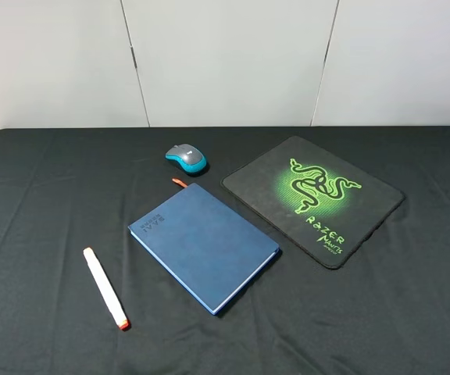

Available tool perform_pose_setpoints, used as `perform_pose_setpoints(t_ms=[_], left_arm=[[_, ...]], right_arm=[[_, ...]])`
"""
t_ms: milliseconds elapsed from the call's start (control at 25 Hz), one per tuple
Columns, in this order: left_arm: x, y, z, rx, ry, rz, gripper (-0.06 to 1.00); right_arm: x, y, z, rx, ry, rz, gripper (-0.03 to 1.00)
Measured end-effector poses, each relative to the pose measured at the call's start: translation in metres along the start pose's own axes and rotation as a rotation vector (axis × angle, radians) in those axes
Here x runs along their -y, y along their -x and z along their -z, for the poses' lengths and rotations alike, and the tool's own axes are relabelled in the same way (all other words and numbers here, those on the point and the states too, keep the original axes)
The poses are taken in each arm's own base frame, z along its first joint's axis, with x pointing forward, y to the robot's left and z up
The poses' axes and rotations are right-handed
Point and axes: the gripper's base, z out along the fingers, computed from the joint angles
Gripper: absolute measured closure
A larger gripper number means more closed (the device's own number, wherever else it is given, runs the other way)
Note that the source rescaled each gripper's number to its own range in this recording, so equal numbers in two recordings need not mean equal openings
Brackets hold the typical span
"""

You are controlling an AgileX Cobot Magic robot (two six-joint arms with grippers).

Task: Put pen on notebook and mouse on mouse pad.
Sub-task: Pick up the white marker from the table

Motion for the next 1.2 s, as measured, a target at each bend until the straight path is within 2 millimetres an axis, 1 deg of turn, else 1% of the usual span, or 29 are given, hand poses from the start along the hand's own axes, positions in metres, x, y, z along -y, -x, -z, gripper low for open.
perform_pose_setpoints(t_ms=[520, 720, 840, 960, 1080, 1200], left_arm=[[-0.002, 0.0, 0.0, -0.005, 0.027, -0.011, -0.06], [-0.004, 0.002, 0.003, 0.002, 0.046, 0.045, -0.06], [-0.006, 0.012, 0.005, -0.01, 0.053, 0.097, -0.06], [-0.009, 0.026, 0.0, -0.062, 0.049, 0.124, -0.06], [-0.011, 0.041, -0.011, -0.138, 0.045, 0.154, -0.06], [-0.014, 0.055, -0.029, -0.241, 0.044, 0.2, -0.06]], right_arm=[[0.0, 0.0, 0.0, 0.0, 0.0, 0.0, -0.03], [0.0, 0.0, 0.0, 0.0, 0.0, 0.0, -0.03], [0.0, 0.0, 0.0, 0.0, 0.0, 0.0, -0.03], [0.0, 0.0, 0.0, 0.0, 0.0, 0.0, -0.03], [0.0, 0.0, 0.0, 0.0, 0.0, 0.0, -0.03], [0.0, 0.0, 0.0, 0.0, 0.0, 0.0, -0.03]])
